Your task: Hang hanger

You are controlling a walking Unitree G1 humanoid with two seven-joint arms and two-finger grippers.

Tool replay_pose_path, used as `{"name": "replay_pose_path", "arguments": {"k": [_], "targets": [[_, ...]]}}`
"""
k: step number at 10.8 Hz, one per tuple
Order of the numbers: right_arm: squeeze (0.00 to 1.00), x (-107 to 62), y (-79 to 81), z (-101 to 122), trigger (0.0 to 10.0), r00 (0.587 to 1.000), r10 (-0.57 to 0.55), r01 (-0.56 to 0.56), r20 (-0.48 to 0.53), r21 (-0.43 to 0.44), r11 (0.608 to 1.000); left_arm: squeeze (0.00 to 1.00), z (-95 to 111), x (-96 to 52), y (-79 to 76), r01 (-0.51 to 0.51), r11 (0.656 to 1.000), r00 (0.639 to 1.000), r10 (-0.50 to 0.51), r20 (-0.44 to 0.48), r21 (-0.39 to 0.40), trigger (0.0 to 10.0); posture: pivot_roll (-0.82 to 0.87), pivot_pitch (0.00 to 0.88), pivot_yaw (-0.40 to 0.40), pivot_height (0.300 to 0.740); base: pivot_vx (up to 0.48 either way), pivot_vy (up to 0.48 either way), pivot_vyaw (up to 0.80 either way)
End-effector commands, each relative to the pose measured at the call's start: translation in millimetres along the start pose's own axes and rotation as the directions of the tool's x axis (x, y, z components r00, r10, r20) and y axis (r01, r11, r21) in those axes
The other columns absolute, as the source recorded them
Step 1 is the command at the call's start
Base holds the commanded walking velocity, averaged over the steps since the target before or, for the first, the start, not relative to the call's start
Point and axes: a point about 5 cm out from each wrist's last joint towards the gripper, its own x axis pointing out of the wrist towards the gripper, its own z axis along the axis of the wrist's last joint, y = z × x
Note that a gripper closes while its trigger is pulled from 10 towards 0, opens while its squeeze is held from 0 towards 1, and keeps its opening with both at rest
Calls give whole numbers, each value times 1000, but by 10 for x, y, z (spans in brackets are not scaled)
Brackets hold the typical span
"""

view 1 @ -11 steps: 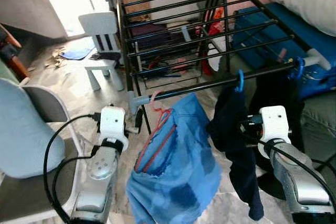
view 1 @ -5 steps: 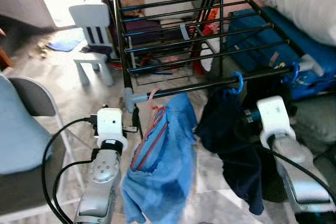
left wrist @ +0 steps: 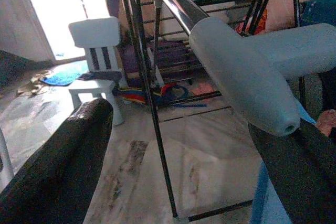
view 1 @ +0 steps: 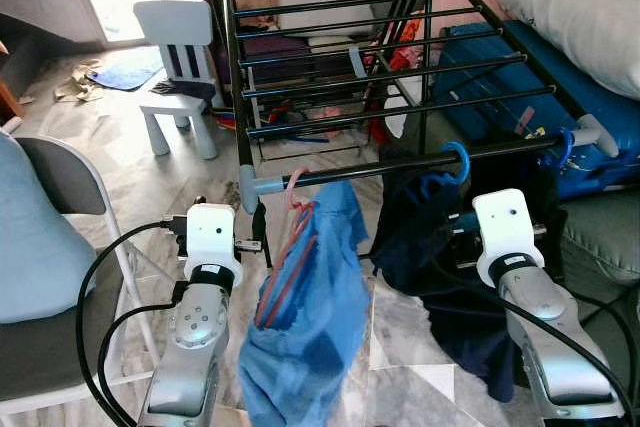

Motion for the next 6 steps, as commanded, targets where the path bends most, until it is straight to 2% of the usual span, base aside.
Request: {"name": "replay_pose_path", "arguments": {"k": [1, 2, 6], "targets": [[0, -17, -30, 52, 10000, 999, -28, 28, 24, 13, 1000, 0, 114, -3, 48, -16, 1000, 999, 15, 46, 16, 10000, -236, 0, 51, 740, 0, 0, 0], [0, -9, -18, 59, 10000, 999, -36, 35, 23, 29, 999, 0, 133, 27, 55, -3, 1000, 999, 2, 46, 23, 10000, -232, 0, 60, 740, 0, 0, 0], [0, 29, 49, 23, 10000, 999, -34, 33, 17, 53, 998, 0, 188, 95, 115, -3, 999, 999, 2, 40, 35, 10000, -192, 0, 66, 740, -269, 0, 0]]}}
